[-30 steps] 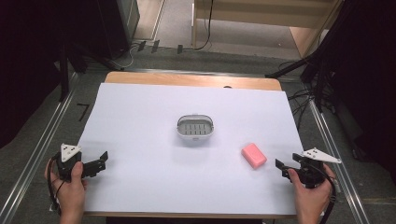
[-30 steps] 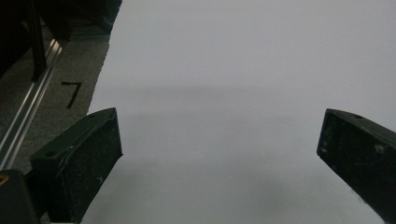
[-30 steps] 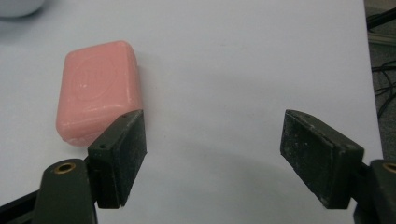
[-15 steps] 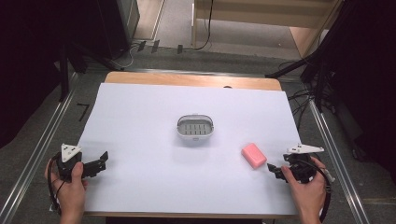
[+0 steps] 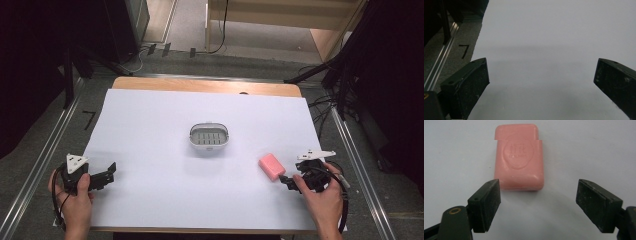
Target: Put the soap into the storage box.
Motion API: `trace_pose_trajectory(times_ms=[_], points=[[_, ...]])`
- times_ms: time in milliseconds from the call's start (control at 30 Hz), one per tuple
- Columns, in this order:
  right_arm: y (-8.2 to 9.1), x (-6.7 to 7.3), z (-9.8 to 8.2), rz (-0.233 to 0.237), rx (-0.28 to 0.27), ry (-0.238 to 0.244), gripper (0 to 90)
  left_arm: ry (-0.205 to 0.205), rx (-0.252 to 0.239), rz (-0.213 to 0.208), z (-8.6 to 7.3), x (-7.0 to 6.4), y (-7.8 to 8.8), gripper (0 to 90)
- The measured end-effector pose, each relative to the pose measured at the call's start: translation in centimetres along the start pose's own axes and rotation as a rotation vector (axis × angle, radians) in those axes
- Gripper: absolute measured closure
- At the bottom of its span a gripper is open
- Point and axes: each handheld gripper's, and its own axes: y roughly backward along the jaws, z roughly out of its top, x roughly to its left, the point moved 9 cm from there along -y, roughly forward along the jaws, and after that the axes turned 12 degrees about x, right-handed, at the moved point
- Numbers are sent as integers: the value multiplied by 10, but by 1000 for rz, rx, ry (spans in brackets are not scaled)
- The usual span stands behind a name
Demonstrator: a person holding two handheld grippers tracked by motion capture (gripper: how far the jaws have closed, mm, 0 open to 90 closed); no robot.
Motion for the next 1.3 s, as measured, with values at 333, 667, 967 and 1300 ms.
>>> trace_pose_trajectory(times_ms=[333,667,967,1300], points=[[-10,18,14,54,19,4,180,1,0,-3,0,0,0,1],[-23,26,29,42,42,-4,162,7,3,-7,0,0,-1,1],[-31,26,38,16,79,-19,141,8,4,-9,0,0,-1,1],[-35,27,40,12,100,-17,256,11,9,-9,0,1,-1,1]])
